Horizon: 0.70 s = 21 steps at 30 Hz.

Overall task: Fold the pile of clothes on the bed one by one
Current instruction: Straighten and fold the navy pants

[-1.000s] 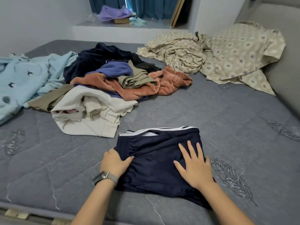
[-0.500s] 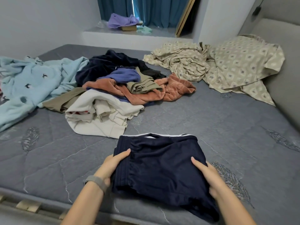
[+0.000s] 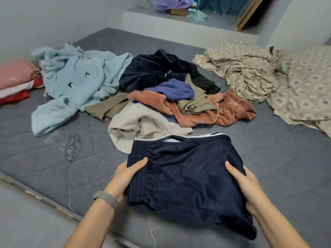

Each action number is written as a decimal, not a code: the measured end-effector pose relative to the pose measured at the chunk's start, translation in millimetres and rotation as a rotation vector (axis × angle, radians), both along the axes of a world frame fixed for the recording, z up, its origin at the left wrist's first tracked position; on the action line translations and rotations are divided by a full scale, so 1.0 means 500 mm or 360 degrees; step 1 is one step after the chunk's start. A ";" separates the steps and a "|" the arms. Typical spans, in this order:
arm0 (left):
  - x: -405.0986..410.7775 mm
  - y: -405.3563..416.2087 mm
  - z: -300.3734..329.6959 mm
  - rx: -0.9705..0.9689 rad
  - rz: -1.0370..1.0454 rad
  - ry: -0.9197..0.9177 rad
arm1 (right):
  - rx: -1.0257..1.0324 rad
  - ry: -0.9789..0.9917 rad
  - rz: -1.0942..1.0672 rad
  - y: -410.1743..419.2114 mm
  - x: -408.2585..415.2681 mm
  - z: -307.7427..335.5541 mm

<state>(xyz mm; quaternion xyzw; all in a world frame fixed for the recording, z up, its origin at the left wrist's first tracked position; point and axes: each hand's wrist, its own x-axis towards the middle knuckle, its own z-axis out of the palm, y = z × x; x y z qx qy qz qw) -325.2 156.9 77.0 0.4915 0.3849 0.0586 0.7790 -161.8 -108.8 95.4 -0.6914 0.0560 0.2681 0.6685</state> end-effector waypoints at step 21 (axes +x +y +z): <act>-0.748 0.538 0.683 0.0122 0.1021 0.0168 | -0.0110 -0.0105 0.1183 0.895 -0.487 0.659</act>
